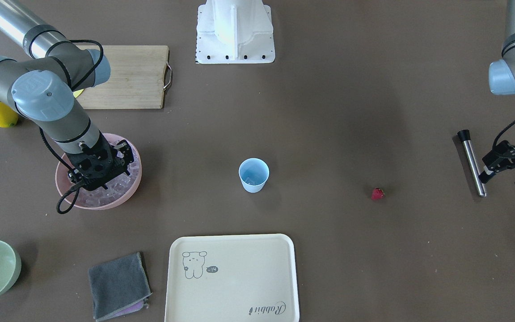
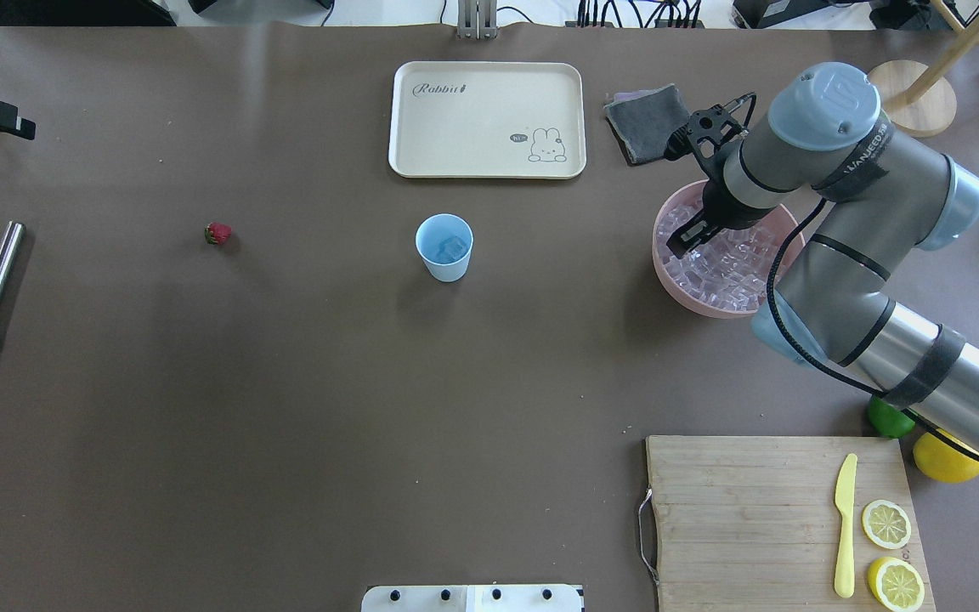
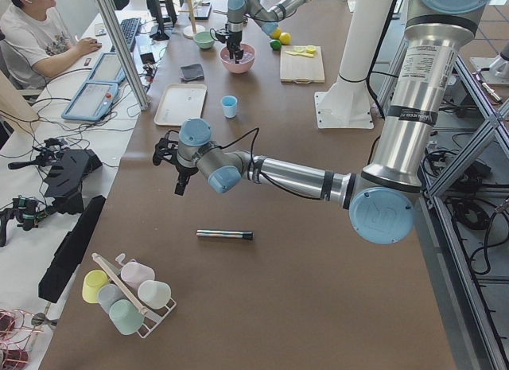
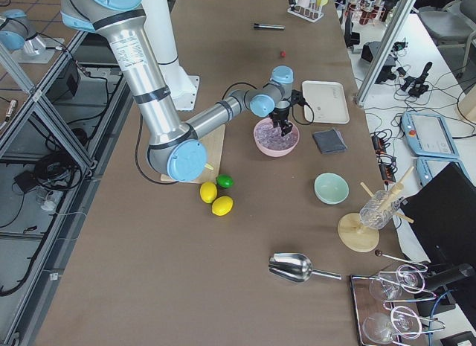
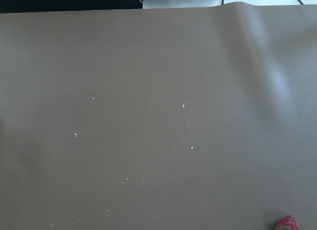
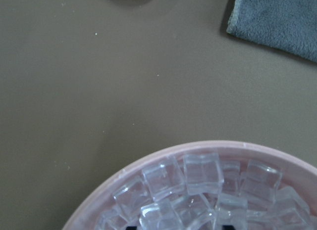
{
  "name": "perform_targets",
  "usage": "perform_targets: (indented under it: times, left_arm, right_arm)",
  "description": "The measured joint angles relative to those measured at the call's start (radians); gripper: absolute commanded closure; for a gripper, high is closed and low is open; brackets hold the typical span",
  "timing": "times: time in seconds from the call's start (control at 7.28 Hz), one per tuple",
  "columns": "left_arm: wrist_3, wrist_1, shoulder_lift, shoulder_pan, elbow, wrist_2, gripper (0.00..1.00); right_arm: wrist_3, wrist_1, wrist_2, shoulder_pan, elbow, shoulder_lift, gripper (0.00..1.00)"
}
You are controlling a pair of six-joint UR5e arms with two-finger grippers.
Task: Mash ice and strawberries in cup
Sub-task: 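Lower the right gripper into the ice and grasp a cube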
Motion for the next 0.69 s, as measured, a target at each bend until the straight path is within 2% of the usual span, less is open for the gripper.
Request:
perform_targets:
  times: [0.41, 0.69]
  left_arm:
    - [-0.001, -0.002, 0.001, 0.000, -0.001, 0.001, 0.03]
    - [-0.002, -0.002, 0.001, 0.000, 0.001, 0.001, 0.03]
  right_arm:
    - [0.022, 0.002, -0.001, -0.009, 0.003, 0.001, 0.37]
    - [0.032, 0.000, 0.000, -0.009, 0.009, 0.001, 0.43]
